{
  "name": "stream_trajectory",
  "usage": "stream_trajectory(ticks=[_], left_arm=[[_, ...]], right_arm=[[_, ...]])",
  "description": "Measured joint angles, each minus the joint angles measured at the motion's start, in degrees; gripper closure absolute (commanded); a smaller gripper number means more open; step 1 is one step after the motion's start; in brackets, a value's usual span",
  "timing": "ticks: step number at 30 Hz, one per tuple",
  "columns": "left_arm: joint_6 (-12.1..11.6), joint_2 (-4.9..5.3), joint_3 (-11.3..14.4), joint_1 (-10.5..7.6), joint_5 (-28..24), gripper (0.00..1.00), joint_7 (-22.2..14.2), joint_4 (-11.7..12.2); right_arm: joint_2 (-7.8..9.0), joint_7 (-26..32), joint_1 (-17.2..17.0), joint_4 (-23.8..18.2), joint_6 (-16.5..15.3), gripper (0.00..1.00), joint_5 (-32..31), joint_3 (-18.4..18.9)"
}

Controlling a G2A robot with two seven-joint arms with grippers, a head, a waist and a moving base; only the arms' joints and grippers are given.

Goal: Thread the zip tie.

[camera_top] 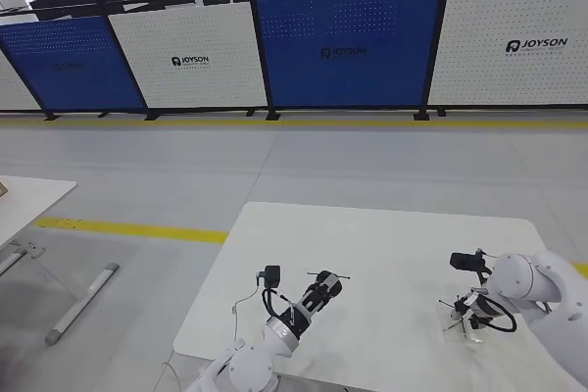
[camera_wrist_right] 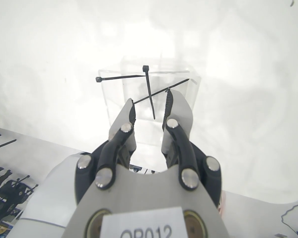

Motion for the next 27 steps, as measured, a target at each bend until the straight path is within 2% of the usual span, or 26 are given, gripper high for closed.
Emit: stream_trajectory(ticks=[16,17,18,27], left_arm=[[0.0,0.0,0.0,0.0,0.0,1.0,0.0,0.0],[0.0,0.0,0.0,0.0,0.0,1.0,0.0,0.0],[0.0,0.0,0.0,0.0,0.0,1.0,0.0,0.0],[0.0,0.0,0.0,0.0,0.0,1.0,0.0,0.0]], right_arm=[[-2.03,0.0,3.6,4.8,0.0,0.86,1.1,-4.9],[-2.14,0.0,3.8,5.1,0.0,0.95,1.2,-5.1],[-2.21,0.0,3.9,5.3,0.0,0.99,1.3,-5.2],[-2.58,0.0,4.6,6.3,0.0,1.0,1.5,-6.1]])
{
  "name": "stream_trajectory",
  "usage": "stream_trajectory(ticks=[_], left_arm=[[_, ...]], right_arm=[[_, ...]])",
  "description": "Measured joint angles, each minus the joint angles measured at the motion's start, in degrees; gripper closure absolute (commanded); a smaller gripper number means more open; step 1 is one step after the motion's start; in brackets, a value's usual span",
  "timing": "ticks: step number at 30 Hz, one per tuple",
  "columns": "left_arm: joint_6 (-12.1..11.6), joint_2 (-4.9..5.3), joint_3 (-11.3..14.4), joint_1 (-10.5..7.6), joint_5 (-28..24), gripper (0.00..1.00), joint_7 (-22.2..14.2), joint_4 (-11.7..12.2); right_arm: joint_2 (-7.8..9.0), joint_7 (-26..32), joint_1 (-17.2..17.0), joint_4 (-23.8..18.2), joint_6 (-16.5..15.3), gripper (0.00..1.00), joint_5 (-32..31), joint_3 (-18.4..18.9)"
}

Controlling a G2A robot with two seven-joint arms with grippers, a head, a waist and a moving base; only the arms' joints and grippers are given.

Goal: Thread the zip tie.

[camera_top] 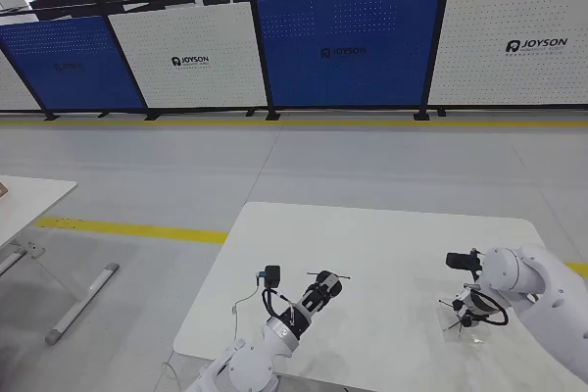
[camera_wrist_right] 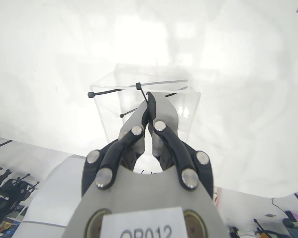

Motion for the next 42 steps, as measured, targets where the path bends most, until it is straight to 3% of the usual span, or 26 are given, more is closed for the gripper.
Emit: stream_trajectory(ticks=[9,18,21,27,42], left_arm=[[0.0,0.0,0.0,0.0,0.0,1.0,0.0,0.0],[0.0,0.0,0.0,0.0,0.0,1.0,0.0,0.0],[0.0,0.0,0.0,0.0,0.0,1.0,0.0,0.0],[0.0,0.0,0.0,0.0,0.0,1.0,0.0,0.0],[0.0,0.0,0.0,0.0,0.0,1.0,0.0,0.0]], right_arm=[[1.03,0.0,-0.8,-3.0,0.0,1.0,-0.2,1.0],[4.24,0.0,-3.2,-9.4,0.0,1.0,-1.2,4.4],[5.95,-0.9,-5.4,-13.6,0.0,1.0,-1.9,8.9],[9.35,-7.5,-15.7,-23.8,0.0,1.0,0.7,22.1],[9.31,-7.4,-15.1,-23.5,0.0,1.0,0.7,21.6]])
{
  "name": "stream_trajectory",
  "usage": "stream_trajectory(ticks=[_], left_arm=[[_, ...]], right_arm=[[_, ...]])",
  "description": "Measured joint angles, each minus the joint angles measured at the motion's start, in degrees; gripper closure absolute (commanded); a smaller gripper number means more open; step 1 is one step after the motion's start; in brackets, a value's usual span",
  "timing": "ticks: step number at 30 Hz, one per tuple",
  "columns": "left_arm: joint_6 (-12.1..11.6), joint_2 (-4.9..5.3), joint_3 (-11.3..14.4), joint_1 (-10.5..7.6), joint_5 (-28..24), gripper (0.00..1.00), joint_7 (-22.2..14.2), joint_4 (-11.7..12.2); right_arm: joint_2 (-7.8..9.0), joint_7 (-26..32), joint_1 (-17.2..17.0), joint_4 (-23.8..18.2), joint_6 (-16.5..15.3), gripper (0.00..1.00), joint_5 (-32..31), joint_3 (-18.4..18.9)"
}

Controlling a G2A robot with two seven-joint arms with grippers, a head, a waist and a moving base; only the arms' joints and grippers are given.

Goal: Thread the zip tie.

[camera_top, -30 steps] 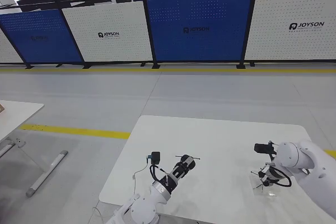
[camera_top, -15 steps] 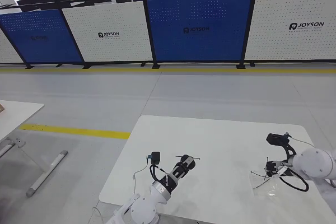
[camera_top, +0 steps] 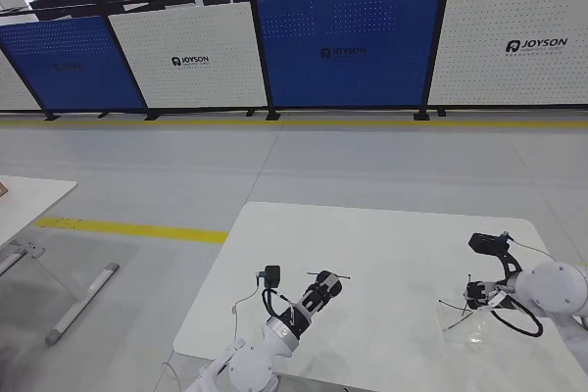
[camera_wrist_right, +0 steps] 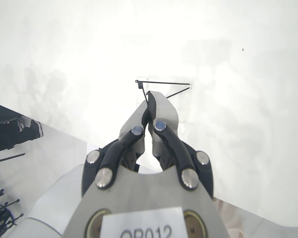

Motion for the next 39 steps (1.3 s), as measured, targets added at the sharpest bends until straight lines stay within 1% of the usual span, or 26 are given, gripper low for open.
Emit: stream_trajectory(ticks=[1,3,6,9,11,12,29,31,32,34,37,38,39], left_arm=[[0.0,0.0,0.0,0.0,0.0,1.0,0.0,0.0],[0.0,0.0,0.0,0.0,0.0,1.0,0.0,0.0],[0.0,0.0,0.0,0.0,0.0,1.0,0.0,0.0],[0.0,0.0,0.0,0.0,0.0,1.0,0.0,0.0],[0.0,0.0,0.0,0.0,0.0,1.0,0.0,0.0],[0.0,0.0,0.0,0.0,0.0,1.0,0.0,0.0],[0.0,0.0,0.0,0.0,0.0,1.0,0.0,0.0],[0.3,-0.02,0.1,-0.35,0.6,1.0,0.0,-0.1],[0.8,-0.02,0.4,-0.79,1.4,1.0,-0.7,-0.3],[2.2,0.08,1.0,-1.48,3.0,1.0,-3.4,-0.9],[5.1,0.52,1.5,-2.06,3.7,1.0,-11.1,-2.4],[6.2,0.76,1.6,-2.18,4.1,1.0,-14.6,-3.0],[6.8,0.92,1.7,-2.22,4.2,1.0,-17.1,-3.3]], right_arm=[[-0.02,-0.4,-0.3,-0.1,-0.1,1.0,-0.1,0.0],[-0.05,-3.1,-1.2,-0.7,-0.2,1.0,-0.2,0.5],[0.19,-8.5,-3.2,-2.9,0.0,1.0,0.9,3.3],[0.84,-15.4,-7.8,-7.4,-0.1,1.0,2.6,7.7],[1.35,-18.2,-11.3,-10.2,0.0,1.0,2.9,10.2],[1.44,-18.4,-12.1,-10.6,0.0,1.0,2.9,10.6],[1.44,-18.3,-12.0,-10.6,0.0,1.0,2.8,10.6],[1.44,-18.3,-12.0,-10.6,0.0,1.0,2.8,10.6],[1.44,-18.3,-12.0,-10.6,0.0,1.0,2.8,10.6],[1.44,-18.3,-12.0,-10.6,0.0,1.0,2.8,10.6],[1.44,-18.3,-12.0,-10.6,0.0,1.0,2.8,10.6],[1.44,-18.3,-12.0,-10.6,0.0,1.0,2.8,10.6],[1.44,-18.3,-12.0,-10.6,0.0,1.0,2.8,10.6]])
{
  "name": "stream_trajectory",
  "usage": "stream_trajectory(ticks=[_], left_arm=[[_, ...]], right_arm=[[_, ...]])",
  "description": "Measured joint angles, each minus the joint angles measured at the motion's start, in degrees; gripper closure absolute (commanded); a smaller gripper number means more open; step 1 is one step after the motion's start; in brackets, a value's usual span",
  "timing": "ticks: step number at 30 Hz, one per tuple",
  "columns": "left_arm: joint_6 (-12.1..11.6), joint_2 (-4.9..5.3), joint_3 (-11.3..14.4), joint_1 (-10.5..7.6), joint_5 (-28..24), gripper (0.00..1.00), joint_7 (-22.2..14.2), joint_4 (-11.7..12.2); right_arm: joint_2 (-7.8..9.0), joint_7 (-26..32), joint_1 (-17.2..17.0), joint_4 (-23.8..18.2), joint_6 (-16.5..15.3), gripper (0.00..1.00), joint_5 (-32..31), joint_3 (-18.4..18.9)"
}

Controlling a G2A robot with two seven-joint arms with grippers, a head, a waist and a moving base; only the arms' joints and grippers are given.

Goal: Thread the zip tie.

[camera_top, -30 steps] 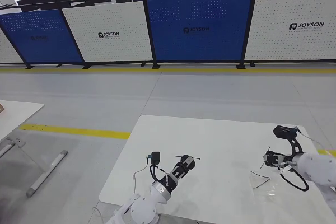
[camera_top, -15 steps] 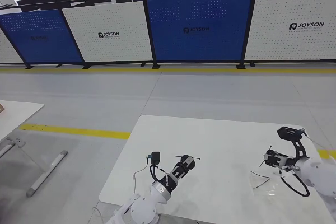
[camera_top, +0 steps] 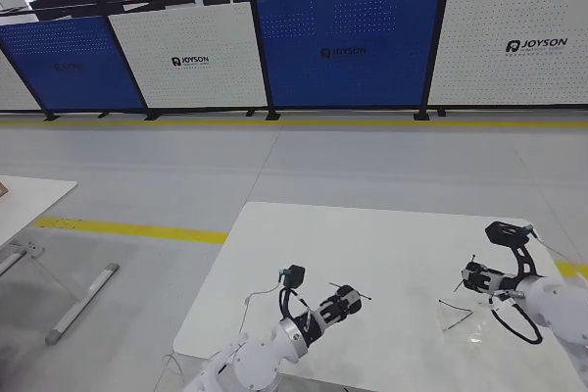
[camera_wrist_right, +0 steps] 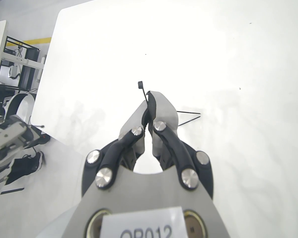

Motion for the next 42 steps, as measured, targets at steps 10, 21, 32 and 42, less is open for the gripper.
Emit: stream_trajectory(ticks=[10,21,32,42], left_arm=[[0.7,0.18,-0.3,0.18,-0.4,1.0,-2.0,-0.7],[0.7,0.18,-0.3,0.18,-0.4,1.0,-2.0,-0.7],[0.7,0.13,-0.3,0.1,-0.5,1.0,-1.6,-0.8],[6.2,-1.69,6.1,-2.85,3.1,1.0,11.6,0.4]], right_arm=[[-0.15,-3.1,-1.1,-0.3,0.0,1.0,-1.1,1.0],[-1.52,-31.3,-14.3,-10.4,0.1,1.0,0.7,2.3],[-1.5,-31.1,-14.2,-10.4,0.0,1.0,0.9,2.4],[-1.5,-31.1,-14.2,-10.4,0.0,1.0,0.9,2.4]])
